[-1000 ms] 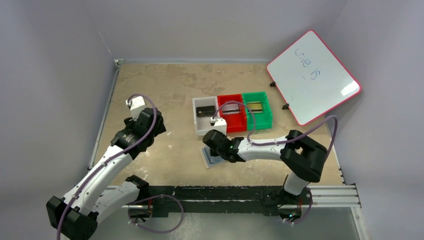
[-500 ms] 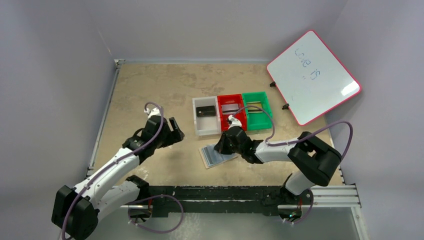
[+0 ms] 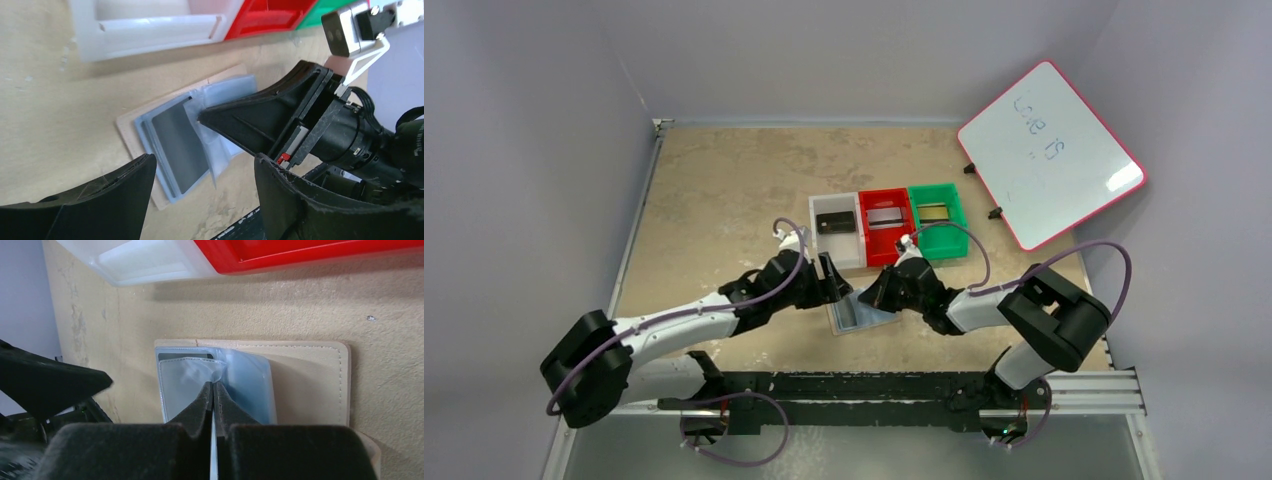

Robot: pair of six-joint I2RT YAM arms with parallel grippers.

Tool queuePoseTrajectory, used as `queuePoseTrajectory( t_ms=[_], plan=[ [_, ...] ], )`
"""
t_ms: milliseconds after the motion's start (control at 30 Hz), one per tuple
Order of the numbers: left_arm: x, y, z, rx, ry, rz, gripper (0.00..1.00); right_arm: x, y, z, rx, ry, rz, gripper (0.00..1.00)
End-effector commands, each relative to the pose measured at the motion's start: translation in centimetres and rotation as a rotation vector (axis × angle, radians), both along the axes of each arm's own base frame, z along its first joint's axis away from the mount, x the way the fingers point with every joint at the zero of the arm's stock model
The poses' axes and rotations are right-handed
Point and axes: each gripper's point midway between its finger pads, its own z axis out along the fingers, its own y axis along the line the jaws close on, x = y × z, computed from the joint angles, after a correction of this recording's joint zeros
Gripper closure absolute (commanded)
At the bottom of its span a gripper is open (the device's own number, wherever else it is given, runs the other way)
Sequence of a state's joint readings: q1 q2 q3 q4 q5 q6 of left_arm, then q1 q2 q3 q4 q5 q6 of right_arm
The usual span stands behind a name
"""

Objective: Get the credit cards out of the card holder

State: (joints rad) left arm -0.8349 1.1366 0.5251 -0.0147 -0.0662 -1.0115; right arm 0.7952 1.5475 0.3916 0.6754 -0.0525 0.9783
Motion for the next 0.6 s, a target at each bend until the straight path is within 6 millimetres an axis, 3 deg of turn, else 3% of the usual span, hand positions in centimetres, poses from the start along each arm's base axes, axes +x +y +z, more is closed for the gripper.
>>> queuePoseTrajectory(
  t_ms=[0, 200, 567],
  plan=[
    [0.7, -3.4, 1.4, -0.087, -0.05, 0.002, 0.29, -1.4, -1.9, -2.6, -0.062, 0.078, -0.01, 1.0],
    [0.2, -6.3, -0.4, -0.08, -0.024, -0.028, 0.31, -1.4, -2.0, -2.6, -0.059, 0.081, -0.018, 1.0],
    [0.2, -7.5, -2.0, -0.067, -0.002, -0.016, 0.44, -1.4, -2.2, -2.3, -0.049, 0.077, -0.023, 0.99]
  ],
)
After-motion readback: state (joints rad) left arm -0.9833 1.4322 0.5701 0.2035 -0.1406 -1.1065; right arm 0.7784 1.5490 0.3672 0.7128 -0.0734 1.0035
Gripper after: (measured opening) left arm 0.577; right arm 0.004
